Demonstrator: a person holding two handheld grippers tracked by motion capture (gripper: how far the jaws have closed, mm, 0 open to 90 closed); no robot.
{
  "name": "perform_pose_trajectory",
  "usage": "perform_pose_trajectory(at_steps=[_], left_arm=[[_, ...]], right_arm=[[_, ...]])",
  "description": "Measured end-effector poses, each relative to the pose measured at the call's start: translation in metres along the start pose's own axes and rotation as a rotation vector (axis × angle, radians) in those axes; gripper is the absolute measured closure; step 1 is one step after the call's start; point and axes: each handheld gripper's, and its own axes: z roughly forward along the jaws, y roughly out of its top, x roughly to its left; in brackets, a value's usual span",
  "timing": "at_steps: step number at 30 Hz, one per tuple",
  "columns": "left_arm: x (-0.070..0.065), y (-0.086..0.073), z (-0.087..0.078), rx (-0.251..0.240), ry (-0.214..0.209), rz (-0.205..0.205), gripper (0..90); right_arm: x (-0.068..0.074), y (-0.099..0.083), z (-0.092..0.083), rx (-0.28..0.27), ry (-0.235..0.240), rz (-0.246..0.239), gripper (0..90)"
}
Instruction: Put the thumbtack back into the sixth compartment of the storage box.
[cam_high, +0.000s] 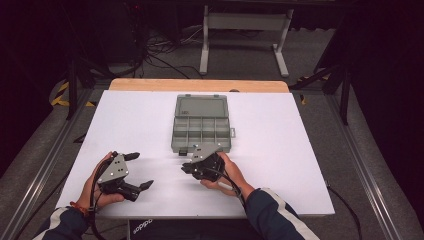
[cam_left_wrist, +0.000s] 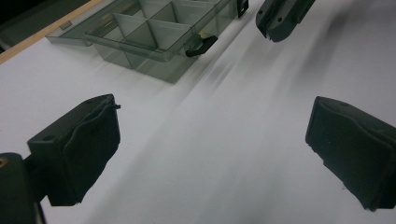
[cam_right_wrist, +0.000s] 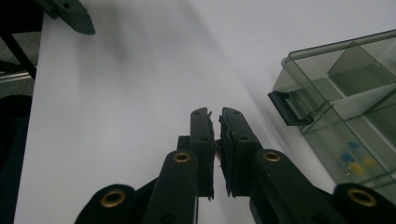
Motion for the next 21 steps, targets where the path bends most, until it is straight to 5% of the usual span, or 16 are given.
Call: perform_pose_trajectory(at_steps=[21], left_arm=[[0.0,-0.001,0.002,0.004,-0.007,-0.001,3.7]], right_arm=[[-0.036,0.008,-0.02,-0.052,-0.12,0.065,84.3]])
